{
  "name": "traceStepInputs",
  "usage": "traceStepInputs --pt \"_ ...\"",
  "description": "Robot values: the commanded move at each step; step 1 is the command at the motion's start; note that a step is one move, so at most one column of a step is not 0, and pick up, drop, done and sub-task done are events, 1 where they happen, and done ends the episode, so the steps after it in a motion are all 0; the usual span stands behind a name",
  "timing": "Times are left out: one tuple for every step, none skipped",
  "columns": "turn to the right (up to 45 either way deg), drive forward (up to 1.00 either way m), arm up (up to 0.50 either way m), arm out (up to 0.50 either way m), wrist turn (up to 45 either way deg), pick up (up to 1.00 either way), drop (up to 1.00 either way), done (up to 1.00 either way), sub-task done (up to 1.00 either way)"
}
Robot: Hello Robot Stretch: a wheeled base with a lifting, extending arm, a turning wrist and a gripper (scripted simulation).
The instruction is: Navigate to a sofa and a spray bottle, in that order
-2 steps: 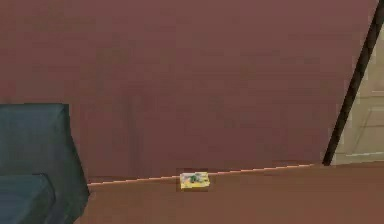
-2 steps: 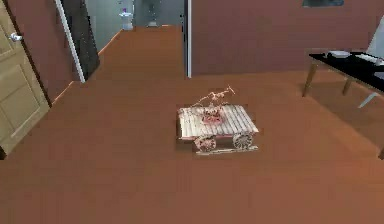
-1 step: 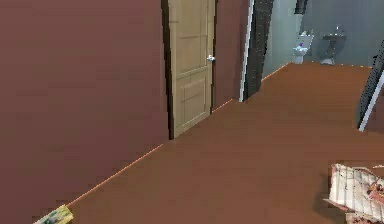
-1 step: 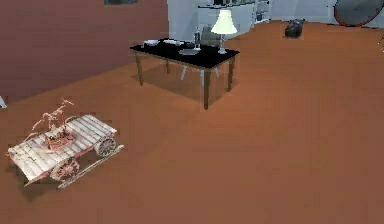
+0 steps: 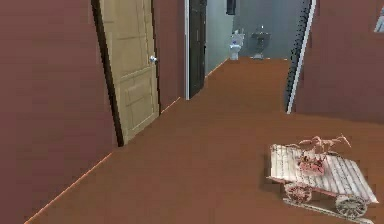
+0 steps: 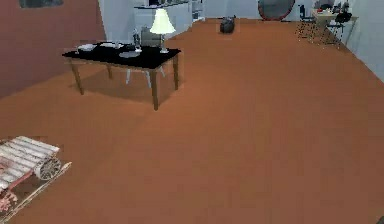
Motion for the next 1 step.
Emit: traceStepInputs --pt "0.0 1.00 0.00 0.00 0.0 0.00 0.00 0.00 0.00"
